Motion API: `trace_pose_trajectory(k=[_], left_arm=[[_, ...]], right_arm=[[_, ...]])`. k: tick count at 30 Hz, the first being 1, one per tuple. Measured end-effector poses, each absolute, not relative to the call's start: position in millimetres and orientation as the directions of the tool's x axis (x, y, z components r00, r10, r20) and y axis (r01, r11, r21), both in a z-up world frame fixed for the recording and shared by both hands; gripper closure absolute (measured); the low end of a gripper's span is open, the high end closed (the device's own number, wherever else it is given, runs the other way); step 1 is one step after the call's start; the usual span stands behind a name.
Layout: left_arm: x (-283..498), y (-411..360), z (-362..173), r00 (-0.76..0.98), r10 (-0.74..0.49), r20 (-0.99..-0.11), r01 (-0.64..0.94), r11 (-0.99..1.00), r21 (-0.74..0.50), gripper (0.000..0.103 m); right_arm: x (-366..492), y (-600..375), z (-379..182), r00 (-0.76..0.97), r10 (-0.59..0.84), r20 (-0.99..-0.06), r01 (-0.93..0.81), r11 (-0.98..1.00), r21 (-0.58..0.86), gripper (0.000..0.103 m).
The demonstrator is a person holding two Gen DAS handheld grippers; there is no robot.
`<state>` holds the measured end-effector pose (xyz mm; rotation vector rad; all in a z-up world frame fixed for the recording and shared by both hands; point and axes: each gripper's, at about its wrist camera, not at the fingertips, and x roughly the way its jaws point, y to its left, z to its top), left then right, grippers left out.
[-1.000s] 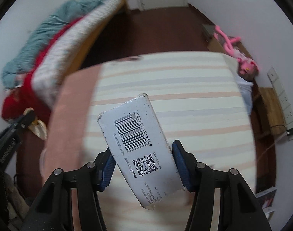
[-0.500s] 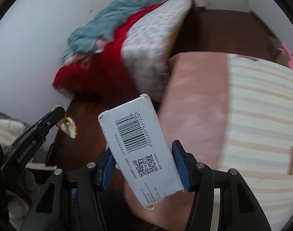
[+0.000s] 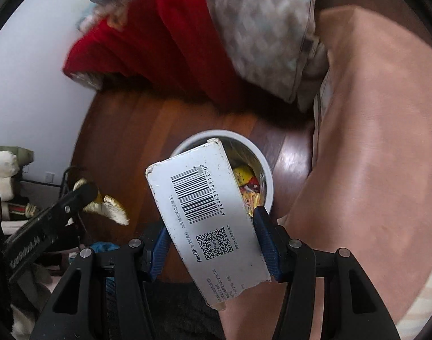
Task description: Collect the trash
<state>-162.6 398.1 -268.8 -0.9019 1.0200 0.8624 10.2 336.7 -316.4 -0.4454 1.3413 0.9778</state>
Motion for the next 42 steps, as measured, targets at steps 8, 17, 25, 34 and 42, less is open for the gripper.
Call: trace_pose_trajectory(k=[8,17,25,34,42], left_arm=[[-191.8,421.0,-312.2,0.229,0.149,-0.962,-0.943,0.281,-0.180,0.014],[-225.5,417.2,-306.2,0.128,0.218,-0.968,-0.970,0.230,-0.076,0.001],[-229.0,379.2,-271.6,0.101,0.293,-0.951,-0.966,0.256,-0.024,0.000],[-223.2,340.0,-218.7,0.131,0.358,-0.924,-0.956,0.294,-0.022,0.000],[-226.4,306.1,-157.4,0.227,0.381,-0.896,-0.938,0.333,-0.095,0.000]], right_arm=[[29.0,380.1,-375.1,-0.106,0.204,-0.973,-0.790,0.577,0.207,0.044],[19.1,393.5,-382.7,-0.074,0.150,-0.986,-0.834,0.533,0.144,0.009],[-8.6,365.0,-350.9,0.038,0.125,-0.991,-0.881,0.473,0.026,0.000],[-24.4,319.4,-294.8,0.033,0.214,-0.976,-0.890,0.451,0.068,0.000],[-41.5,279.5,-219.3,-0.024,0.342,-0.939,-0.895,0.410,0.173,0.000]])
